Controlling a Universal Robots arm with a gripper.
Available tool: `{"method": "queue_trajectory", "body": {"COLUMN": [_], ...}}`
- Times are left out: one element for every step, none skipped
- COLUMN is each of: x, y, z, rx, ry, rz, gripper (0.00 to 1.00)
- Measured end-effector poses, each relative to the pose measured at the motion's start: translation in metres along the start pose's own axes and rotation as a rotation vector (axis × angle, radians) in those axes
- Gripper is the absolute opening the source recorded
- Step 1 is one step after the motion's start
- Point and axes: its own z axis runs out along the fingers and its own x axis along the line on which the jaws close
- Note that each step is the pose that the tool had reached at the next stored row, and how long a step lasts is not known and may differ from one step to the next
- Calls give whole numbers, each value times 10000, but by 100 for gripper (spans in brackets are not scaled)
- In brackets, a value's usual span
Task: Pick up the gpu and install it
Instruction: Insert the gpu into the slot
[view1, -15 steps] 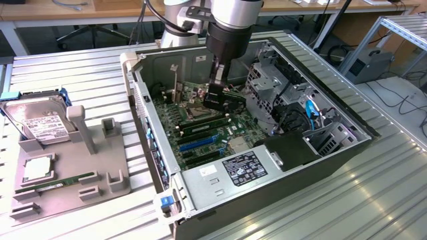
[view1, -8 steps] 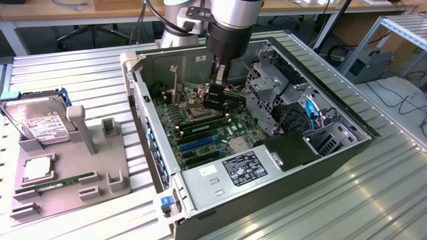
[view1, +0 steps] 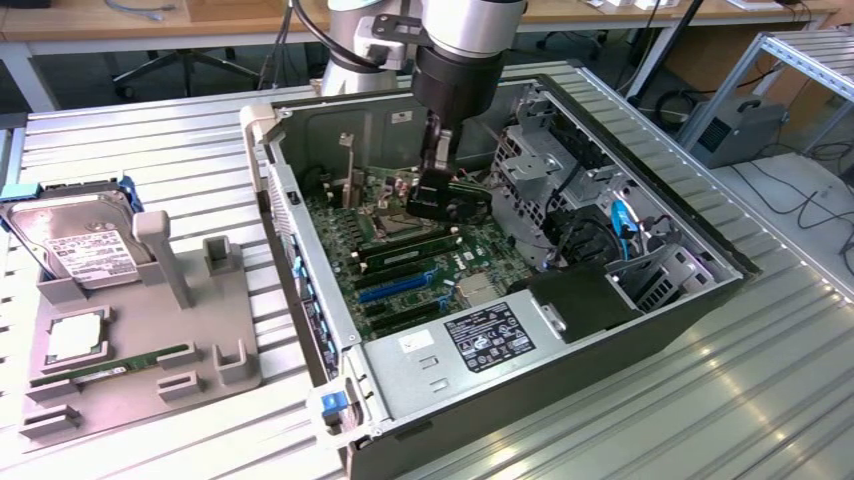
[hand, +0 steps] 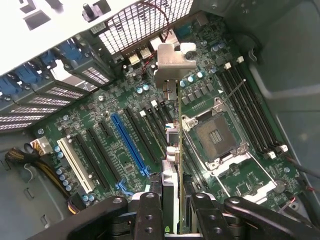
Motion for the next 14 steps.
{"method": "queue_trajectory", "body": {"x": [0, 0, 0, 0, 0, 0, 0, 0, 0, 0, 0, 0, 0, 0], "y": [0, 0, 0, 0, 0, 0, 0, 0, 0, 0, 0, 0, 0, 0], "z": [0, 0, 0, 0, 0, 0, 0, 0, 0, 0, 0, 0, 0, 0], "rx": [-1, -2, -3, -4, -6, -7, -8, -9, -11, -11, -12, -14, -14, -15], "ry": [1, 3, 3, 4, 6, 8, 9, 10, 11, 12, 13, 14, 15, 16], "rz": [-40, -78, -120, -155, -216, -272, -309, -359, -397, -429, -469, -507, -543, -590], "gripper": [27, 27, 27, 27, 27, 27, 27, 27, 27, 27, 27, 27, 27, 27]}}
